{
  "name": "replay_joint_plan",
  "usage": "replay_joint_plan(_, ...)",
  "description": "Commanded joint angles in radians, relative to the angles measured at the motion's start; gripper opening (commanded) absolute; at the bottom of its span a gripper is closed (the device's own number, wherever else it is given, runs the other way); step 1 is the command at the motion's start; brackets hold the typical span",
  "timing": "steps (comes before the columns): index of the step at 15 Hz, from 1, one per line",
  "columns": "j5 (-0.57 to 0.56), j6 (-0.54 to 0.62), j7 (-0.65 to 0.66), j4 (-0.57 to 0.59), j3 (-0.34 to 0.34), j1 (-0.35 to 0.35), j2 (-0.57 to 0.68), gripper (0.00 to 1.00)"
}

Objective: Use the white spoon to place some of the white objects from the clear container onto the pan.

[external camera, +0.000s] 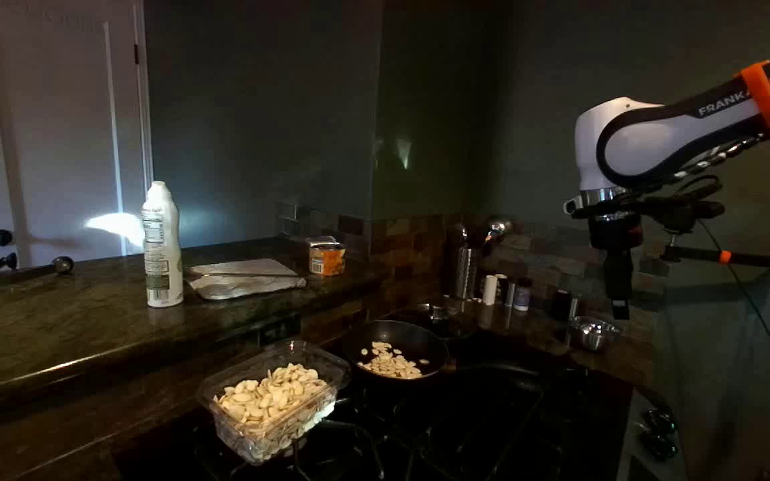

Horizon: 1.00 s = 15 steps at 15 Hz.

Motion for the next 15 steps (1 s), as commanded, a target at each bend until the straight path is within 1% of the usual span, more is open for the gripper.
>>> replay_joint_plan(1,-0.004,-0.005,0.004,0.003,-0.008,0.01,-0.001,1.0)
replay_joint_plan(5,-0.004,-0.005,0.004,0.003,-0.008,0.01,-0.001,1.0)
replay_joint_plan(7,0.148,-0.05,0.004,-0.002,-0.021,0.049,-0.03,1.0)
replay_joint_plan(8,0.208,-0.071,-0.004,-0.011,-0.018,0.068,-0.042,1.0)
replay_joint_plan(11,0.421,-0.157,0.085,-0.029,0.035,0.131,-0.053,1.0)
replay_joint_plan(12,0.499,-0.169,0.124,-0.034,0.053,0.152,-0.054,1.0)
replay_joint_plan(15,0.721,-0.149,0.252,-0.047,0.112,0.195,-0.052,1.0)
